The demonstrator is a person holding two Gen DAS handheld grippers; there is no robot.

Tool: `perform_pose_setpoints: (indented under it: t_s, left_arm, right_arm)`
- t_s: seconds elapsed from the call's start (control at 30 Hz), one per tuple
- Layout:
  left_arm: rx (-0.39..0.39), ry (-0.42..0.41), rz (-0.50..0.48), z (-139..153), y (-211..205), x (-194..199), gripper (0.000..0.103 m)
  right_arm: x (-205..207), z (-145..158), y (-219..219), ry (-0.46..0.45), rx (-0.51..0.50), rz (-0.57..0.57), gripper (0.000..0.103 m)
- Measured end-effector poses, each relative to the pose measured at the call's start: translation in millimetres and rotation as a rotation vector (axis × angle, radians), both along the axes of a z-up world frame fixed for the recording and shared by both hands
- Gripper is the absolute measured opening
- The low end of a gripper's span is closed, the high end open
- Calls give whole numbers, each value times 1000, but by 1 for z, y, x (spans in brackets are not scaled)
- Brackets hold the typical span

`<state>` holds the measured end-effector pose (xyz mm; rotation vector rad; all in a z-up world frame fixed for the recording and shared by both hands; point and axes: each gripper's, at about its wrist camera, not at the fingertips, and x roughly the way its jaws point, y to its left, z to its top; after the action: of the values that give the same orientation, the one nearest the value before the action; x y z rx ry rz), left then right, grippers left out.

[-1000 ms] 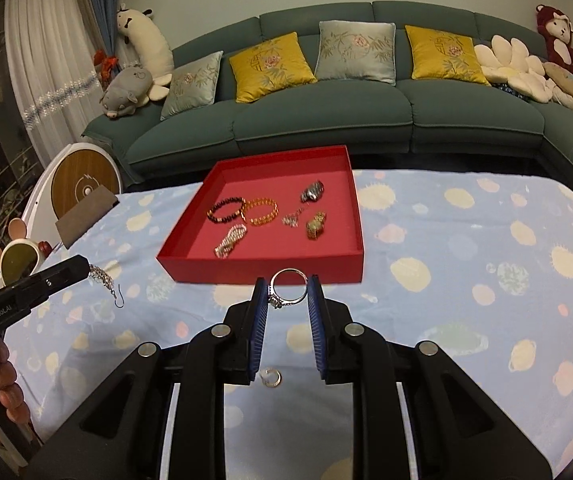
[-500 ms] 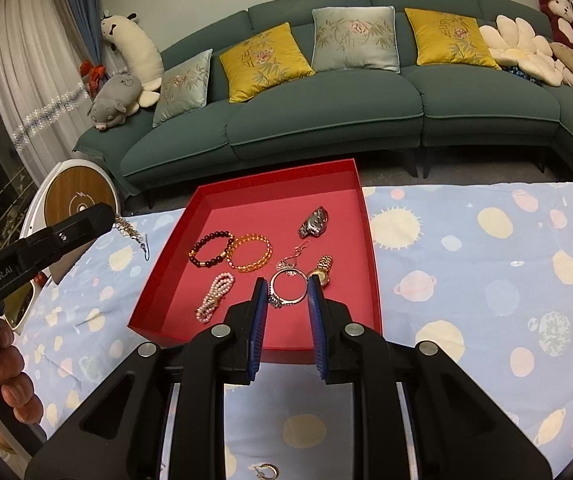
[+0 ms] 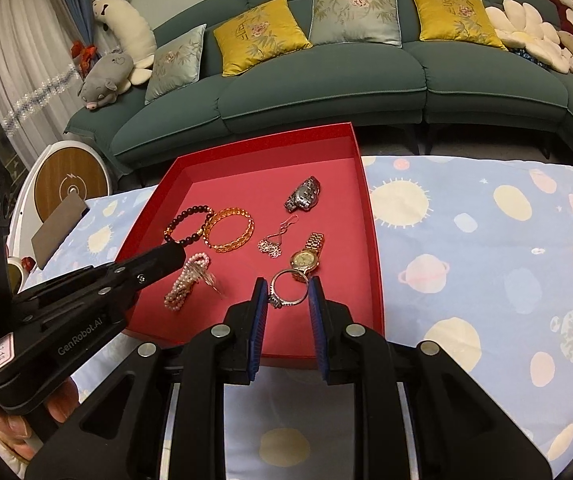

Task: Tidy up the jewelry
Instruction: 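Carry the chain into the tray with the left gripper while the right drops the ring there, then withdraw both grippers from the tray toward the gold hoop earrings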

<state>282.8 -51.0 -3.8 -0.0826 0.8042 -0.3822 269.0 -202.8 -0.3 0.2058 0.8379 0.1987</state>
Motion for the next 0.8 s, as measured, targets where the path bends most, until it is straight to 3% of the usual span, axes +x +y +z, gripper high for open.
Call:
perform_pose_setpoints:
  t_s: [0.13,0.27,0.4,0.53,0.63,0.8]
  left_arm:
    - [-22,5,34,6,10,4,4]
    - [-77,-25,81,36,40,-7,4]
    - [-56,-82,119,73,66,-38,4]
    - [-29,-90,118,94,85,-83,6]
    - [-28,-59,131,87,99,-117,14]
    - [-6,40,150,44,104,-157,15]
  right_arm:
    - [-3,9,-4,-34,9,-19,22]
    - [-17,41,-19,-120,65,-61,23]
    - [-47,78,-32,-225,102,-81,33]
    - [-86,92,-33,-246,89,-54,33]
    - [-111,87,-24,-211,52,-5,33]
    - [-137,50,0,-98,-5,69,34]
